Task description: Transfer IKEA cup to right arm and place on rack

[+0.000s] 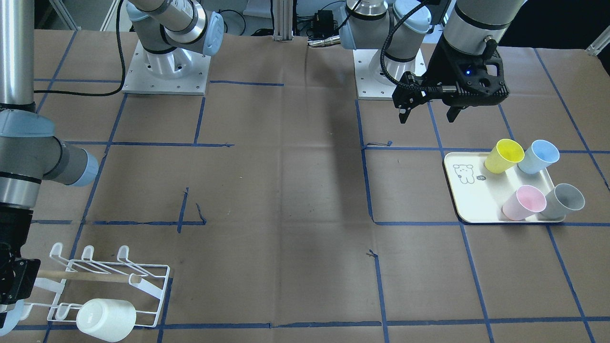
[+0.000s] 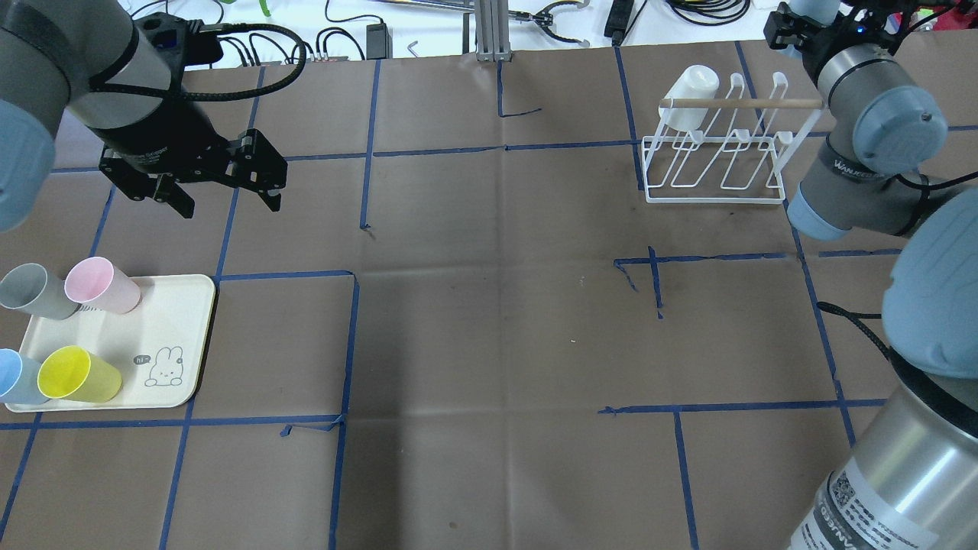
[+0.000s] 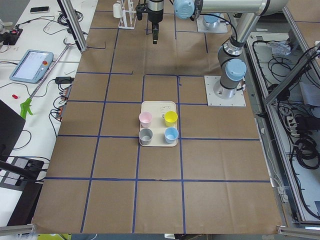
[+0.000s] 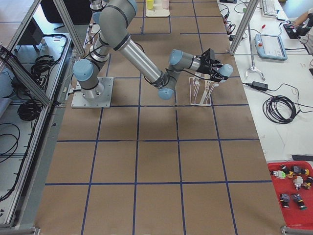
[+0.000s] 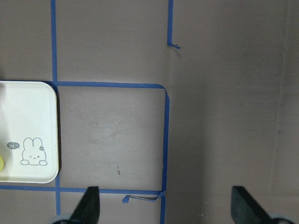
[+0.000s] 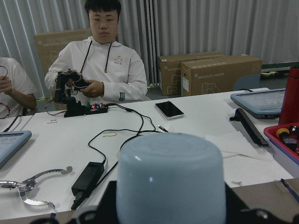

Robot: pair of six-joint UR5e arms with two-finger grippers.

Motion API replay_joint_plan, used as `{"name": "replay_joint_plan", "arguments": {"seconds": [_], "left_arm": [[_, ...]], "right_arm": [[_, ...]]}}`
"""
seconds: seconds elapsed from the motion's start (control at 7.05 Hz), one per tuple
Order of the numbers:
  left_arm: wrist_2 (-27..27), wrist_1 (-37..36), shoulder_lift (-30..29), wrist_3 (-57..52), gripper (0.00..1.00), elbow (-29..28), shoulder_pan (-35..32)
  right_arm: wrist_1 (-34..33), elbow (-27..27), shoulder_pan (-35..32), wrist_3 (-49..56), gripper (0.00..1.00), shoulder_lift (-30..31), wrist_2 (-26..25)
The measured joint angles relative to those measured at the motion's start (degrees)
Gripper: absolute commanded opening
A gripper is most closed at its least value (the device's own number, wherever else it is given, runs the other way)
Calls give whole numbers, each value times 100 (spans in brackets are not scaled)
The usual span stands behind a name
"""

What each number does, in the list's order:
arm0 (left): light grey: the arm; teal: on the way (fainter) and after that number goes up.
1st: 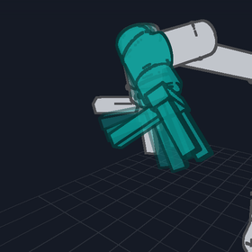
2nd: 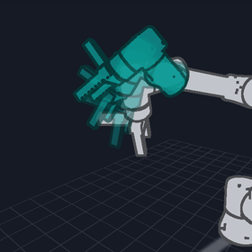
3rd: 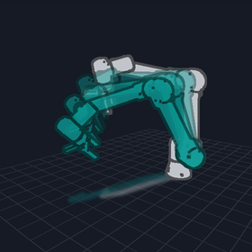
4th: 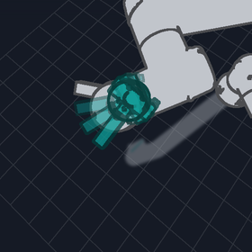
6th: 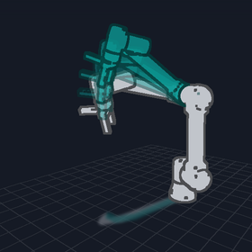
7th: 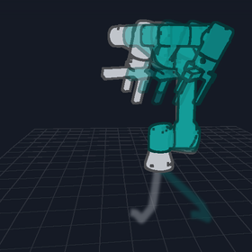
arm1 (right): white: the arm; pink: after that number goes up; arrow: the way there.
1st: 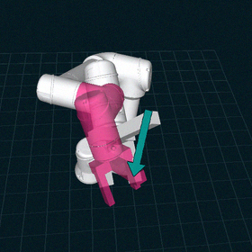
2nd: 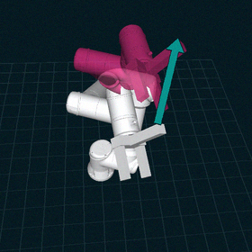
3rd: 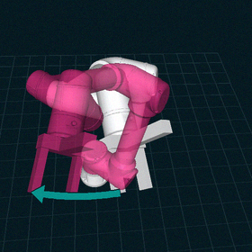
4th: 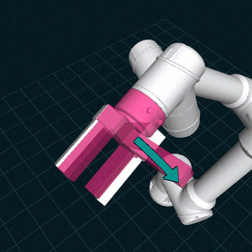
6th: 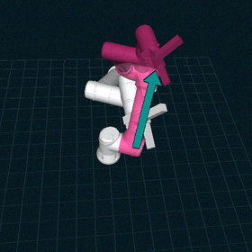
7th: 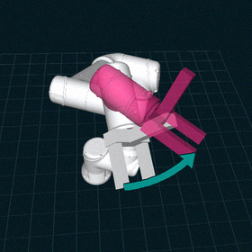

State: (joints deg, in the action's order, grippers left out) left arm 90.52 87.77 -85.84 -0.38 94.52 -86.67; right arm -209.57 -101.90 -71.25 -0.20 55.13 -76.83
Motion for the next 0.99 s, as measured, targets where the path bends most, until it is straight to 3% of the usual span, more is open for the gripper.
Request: {"name": "replay_joint_plan", "arguments": {"seconds": [0.14,0.43,0.71,0.99], "left_arm": [[-10,5,1,28,100,-7,-15],[-31,17,-15,131,100,-10,-47],[-35,28,-39,258,100,-2,-163],[-14,-2,-71,367,100,-1,-347]], "right_arm": [[-76,28,9,13,17,-126,1],[-125,15,14,27,33,-284,-17],[-129,-38,13,37,99,-353,-62],[-100,-57,2,30,100,-350,-87]]}}
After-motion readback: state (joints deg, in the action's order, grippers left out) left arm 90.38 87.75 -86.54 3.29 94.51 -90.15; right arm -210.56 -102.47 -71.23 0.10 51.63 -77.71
